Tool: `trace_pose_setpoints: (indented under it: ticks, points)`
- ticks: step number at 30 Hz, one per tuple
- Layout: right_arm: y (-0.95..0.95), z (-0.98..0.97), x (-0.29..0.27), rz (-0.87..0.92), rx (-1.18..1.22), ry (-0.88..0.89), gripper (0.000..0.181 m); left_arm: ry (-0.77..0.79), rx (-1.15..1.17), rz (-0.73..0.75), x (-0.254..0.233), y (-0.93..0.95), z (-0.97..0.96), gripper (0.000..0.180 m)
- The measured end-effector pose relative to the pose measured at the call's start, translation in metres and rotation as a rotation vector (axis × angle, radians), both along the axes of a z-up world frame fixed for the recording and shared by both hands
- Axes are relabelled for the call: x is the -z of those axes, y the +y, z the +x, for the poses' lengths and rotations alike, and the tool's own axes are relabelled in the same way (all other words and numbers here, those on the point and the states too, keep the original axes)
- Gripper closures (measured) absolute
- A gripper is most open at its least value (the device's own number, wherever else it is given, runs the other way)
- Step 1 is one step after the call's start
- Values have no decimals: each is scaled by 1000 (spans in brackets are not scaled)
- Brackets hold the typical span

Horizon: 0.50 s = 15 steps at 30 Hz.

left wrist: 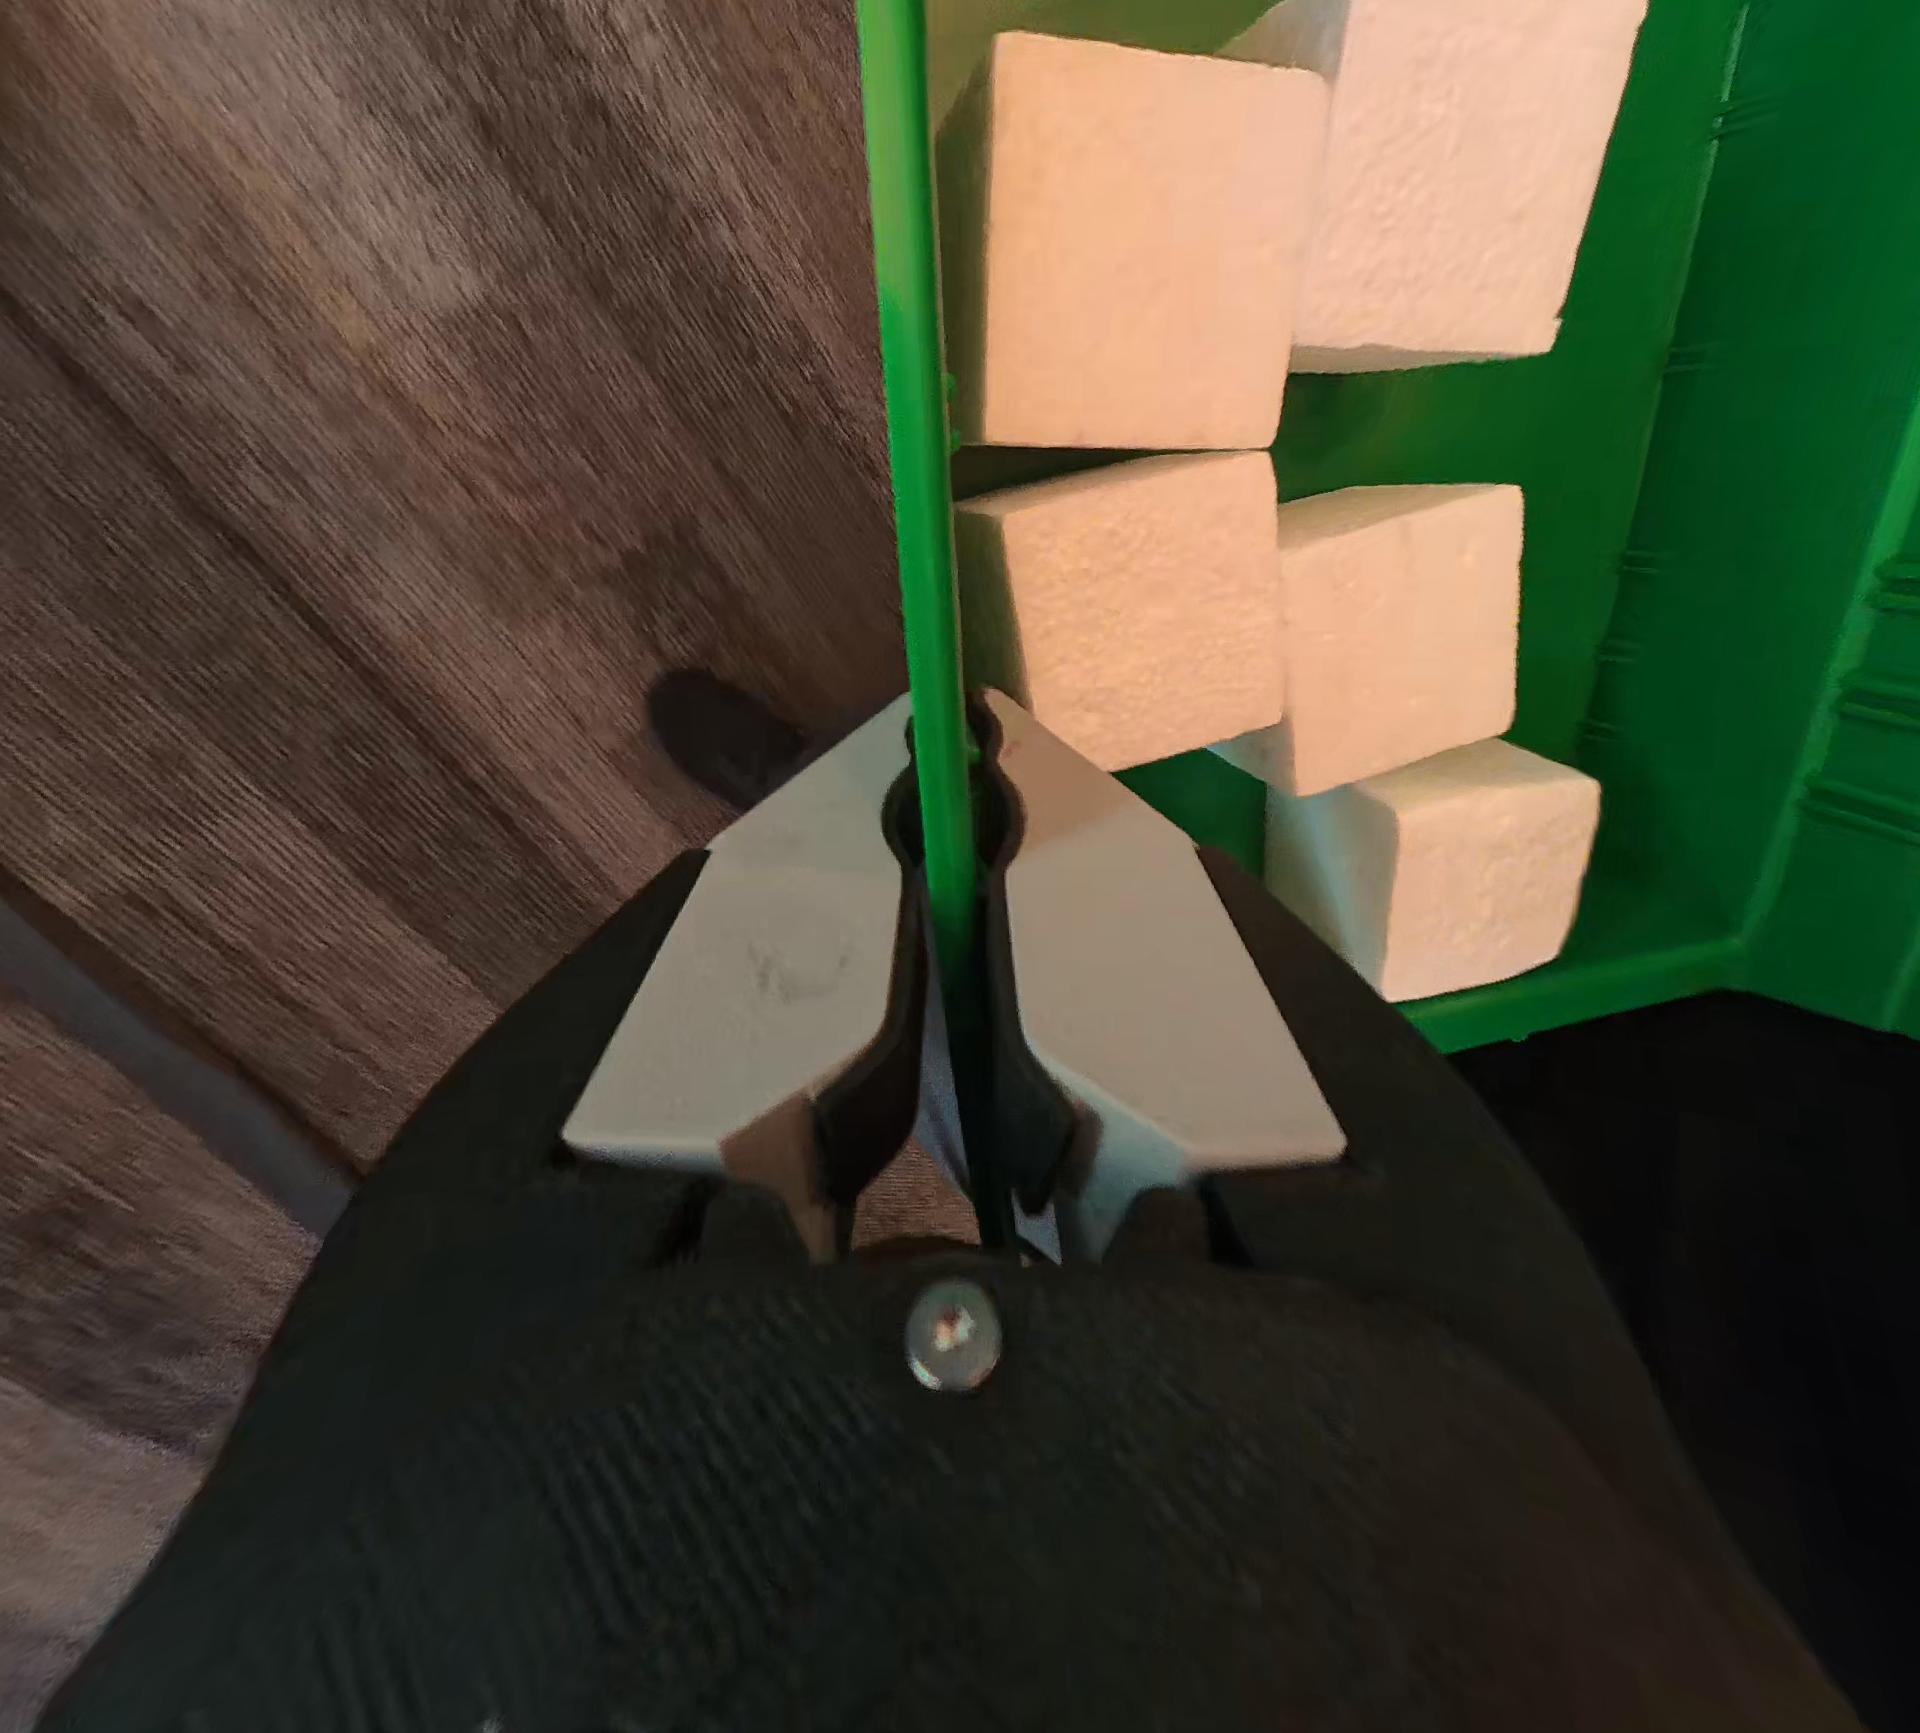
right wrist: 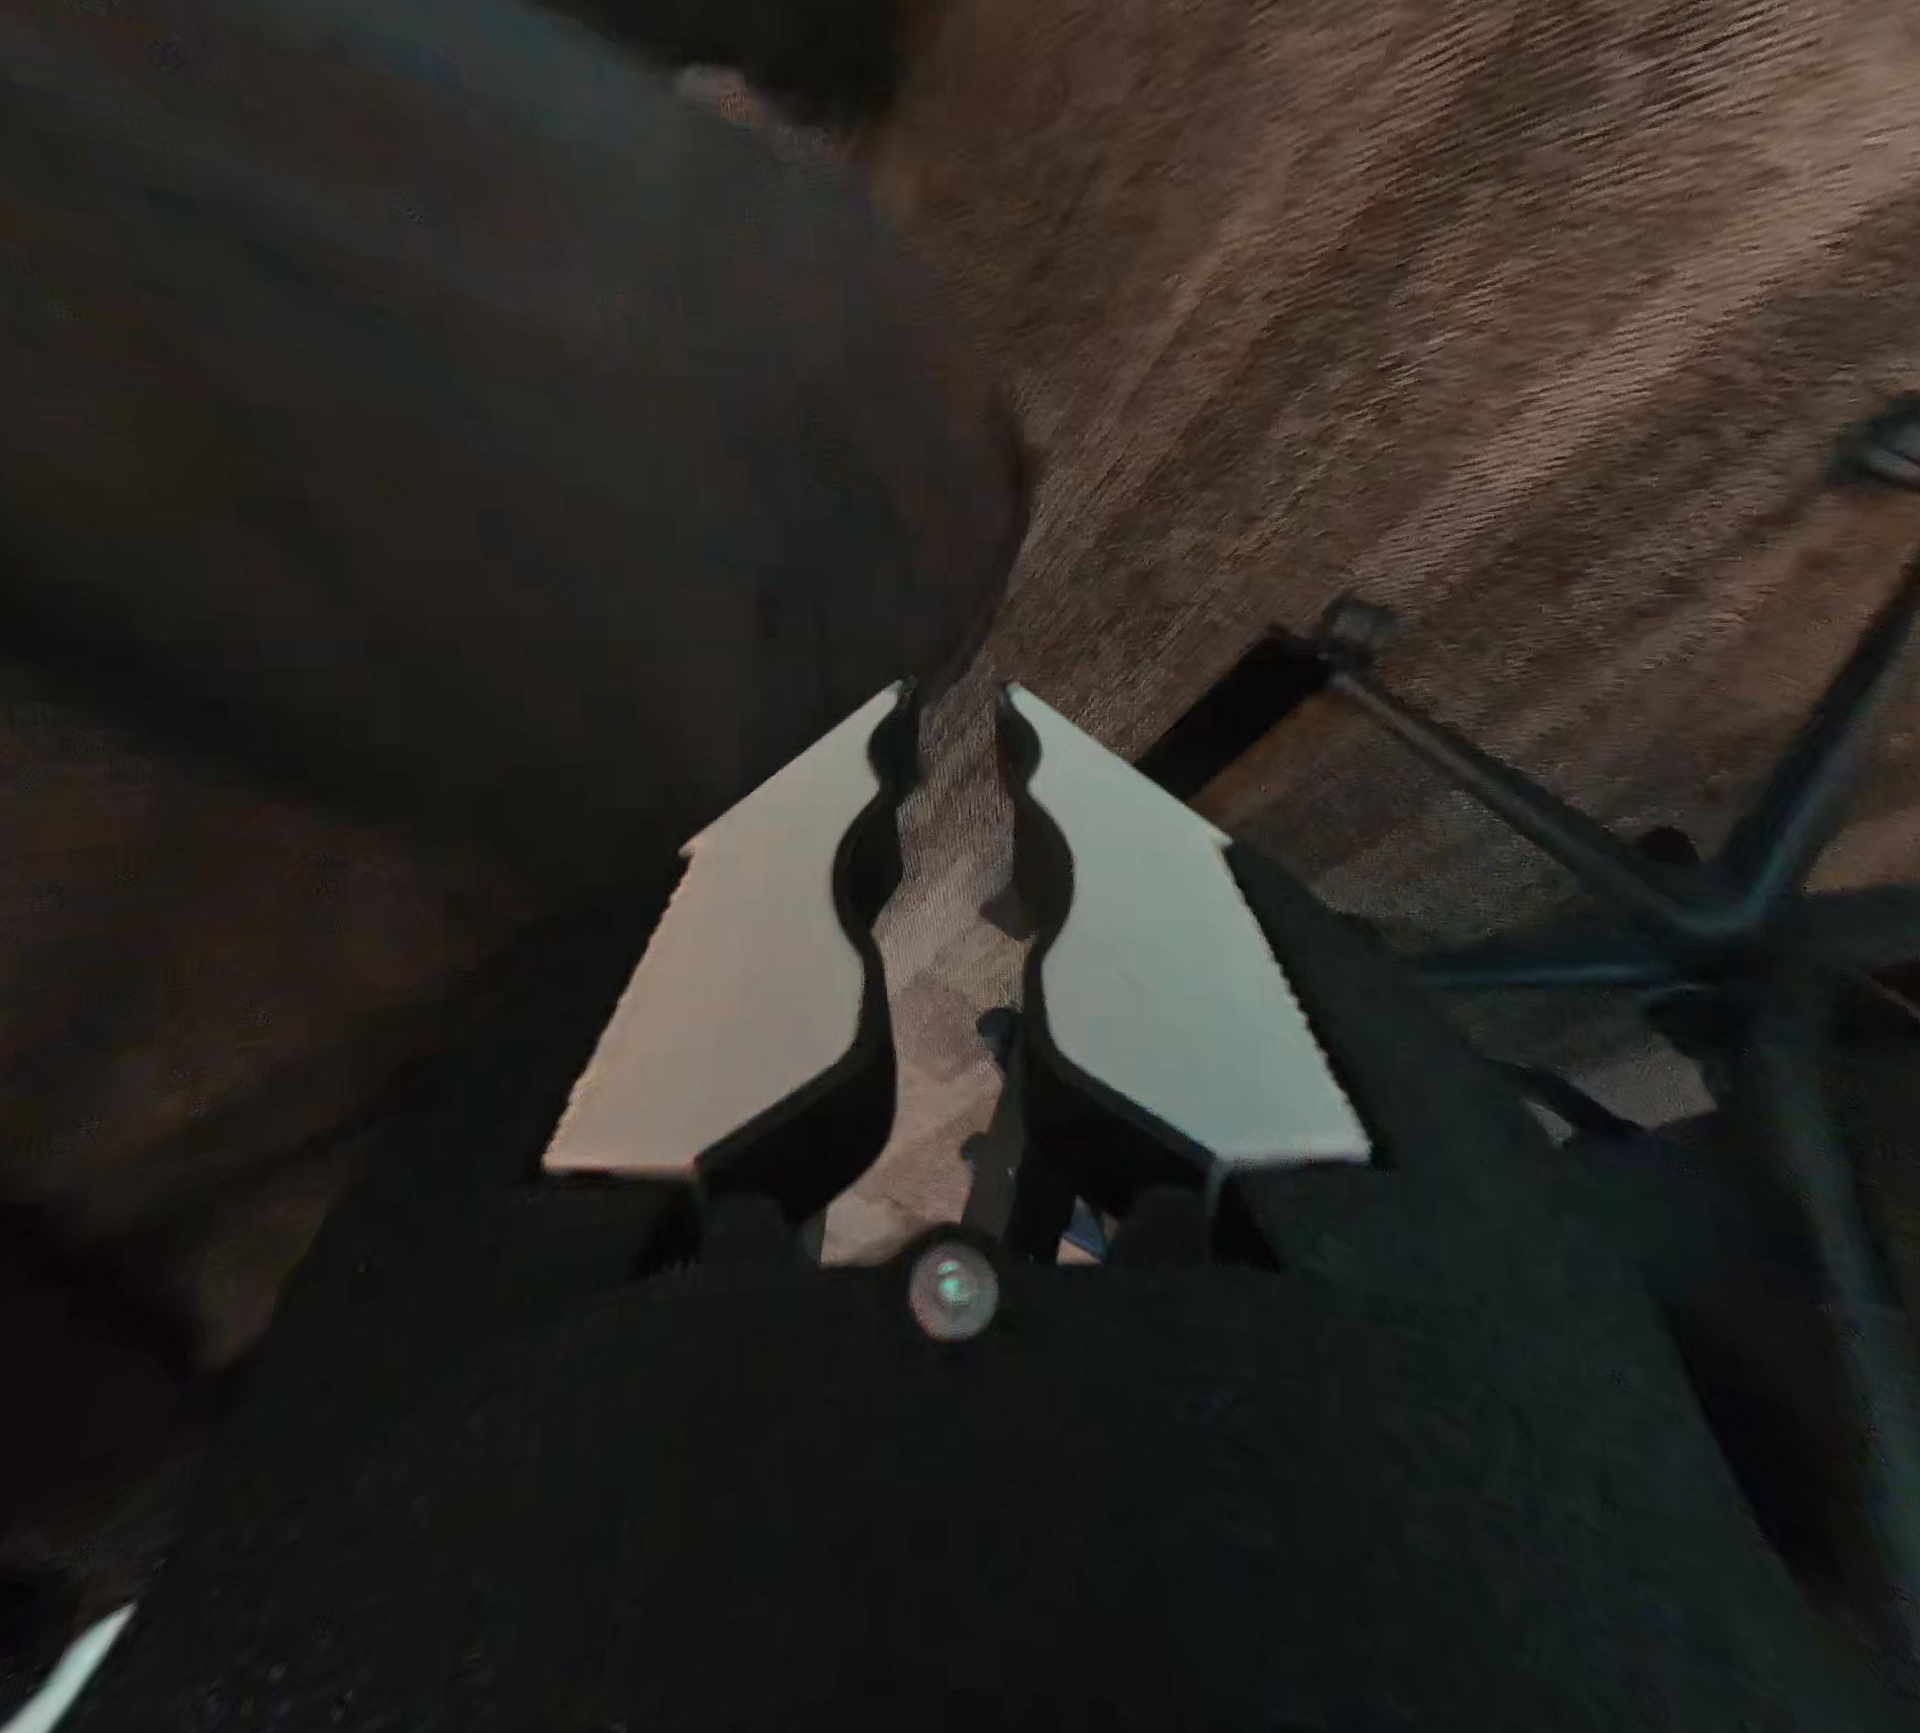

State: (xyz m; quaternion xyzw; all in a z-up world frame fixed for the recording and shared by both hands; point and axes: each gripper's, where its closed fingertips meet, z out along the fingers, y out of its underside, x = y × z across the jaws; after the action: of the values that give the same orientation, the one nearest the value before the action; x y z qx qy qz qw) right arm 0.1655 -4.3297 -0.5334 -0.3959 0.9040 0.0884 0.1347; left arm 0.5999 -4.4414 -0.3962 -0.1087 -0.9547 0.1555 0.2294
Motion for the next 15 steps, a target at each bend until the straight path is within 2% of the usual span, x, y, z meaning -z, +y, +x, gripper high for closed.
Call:
trace_pose_setpoints:
  ticks: [3,7,12,15]
  points:
    - [-98,30,-11,1,138,35,167,-48,68,22,-20,-127,51,179]
    - [-255,116,-7,-65,266,-56,172,-101,144,17,-25,-298,114,179]
    - [-469,224,47,-74,254,-103,176,-172,139,6,-4,-497,181,178]
    - [-607,266,51,-38,174,-47,176,-196,101,47,-5,-605,221,179]
